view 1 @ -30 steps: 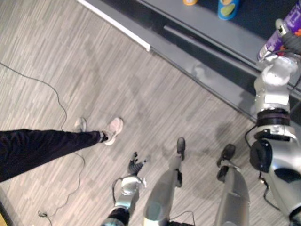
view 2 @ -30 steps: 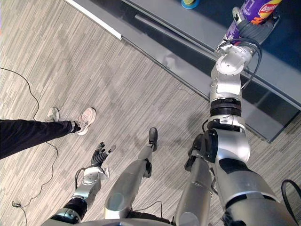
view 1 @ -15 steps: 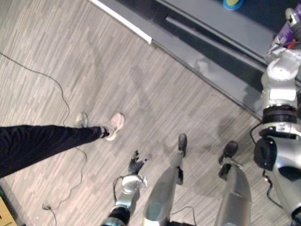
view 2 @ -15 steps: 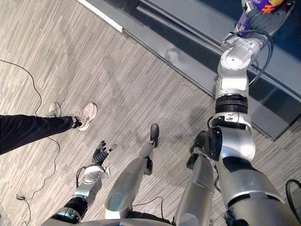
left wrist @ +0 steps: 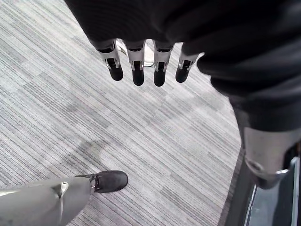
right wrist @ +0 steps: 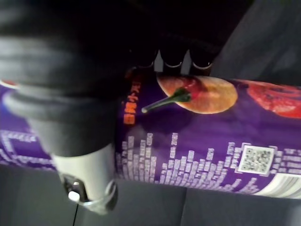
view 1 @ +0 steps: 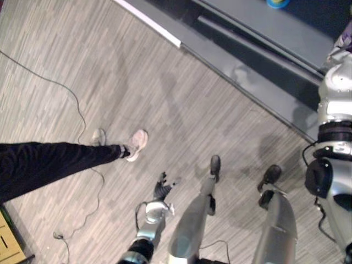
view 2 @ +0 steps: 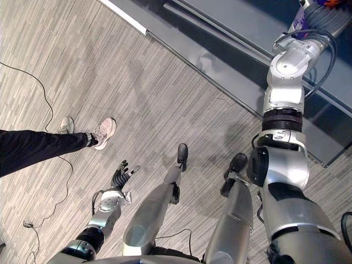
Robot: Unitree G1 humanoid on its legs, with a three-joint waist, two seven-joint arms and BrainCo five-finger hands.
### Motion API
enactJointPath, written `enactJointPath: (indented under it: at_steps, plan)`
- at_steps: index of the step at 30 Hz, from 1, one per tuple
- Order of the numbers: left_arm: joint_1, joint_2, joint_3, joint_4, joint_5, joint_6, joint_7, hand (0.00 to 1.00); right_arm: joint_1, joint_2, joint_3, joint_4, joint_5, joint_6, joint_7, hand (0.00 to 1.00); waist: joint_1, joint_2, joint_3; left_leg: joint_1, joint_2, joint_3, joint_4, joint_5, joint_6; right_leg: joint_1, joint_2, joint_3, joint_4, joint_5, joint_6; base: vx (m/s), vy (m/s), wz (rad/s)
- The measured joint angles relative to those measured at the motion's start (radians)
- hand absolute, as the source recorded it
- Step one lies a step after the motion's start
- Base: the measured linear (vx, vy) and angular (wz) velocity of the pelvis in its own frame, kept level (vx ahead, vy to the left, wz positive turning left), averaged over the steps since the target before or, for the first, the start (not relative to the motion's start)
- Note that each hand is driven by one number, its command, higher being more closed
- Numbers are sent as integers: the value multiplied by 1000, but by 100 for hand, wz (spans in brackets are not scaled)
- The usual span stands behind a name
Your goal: Put the gum and the chips on the shelf.
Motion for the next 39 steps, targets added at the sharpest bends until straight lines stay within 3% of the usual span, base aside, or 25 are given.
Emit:
enactJointPath:
  at_steps: [5,6,17,31,39]
  plan:
    - [0,-1,-1,0,0,0,0,0,-1,0,0,1,0,-13,-3,100,-1,0,0,-7,-2,5,0,1,0,-13,-2,6,6,0,0,-21,-55,-2]
    - [0,-1,-2,-1,0,0,-1,0,-1,0,-1,3,0,-13,-2,0,-1,0,0,-6,-2,5,0,1,0,-13,-2,6,7,0,0,-20,-50,0]
    - [-1,-8,-8,-1,-37,0,-5,0,62,28,-14,65,24,13,3,0,-1,0,0,-2,-5,28,0,1,1,-26,0,31,13,1,0,-18,-50,-5]
    - [0,-23,-5,12,-37,1,-10,0,169,83,-18,54,43,-23,15,0,-1,0,0,53,9,52,0,-6,2,30,19,39,-11,-2,6,-26,-53,-4]
    - [2,-44,53,104,-19,29,-18,0,357,171,-6,59,80,-61,51,0,-40,-3,1,137,37,54,83,-72,3,183,54,27,-72,5,6,28,-46,-8]
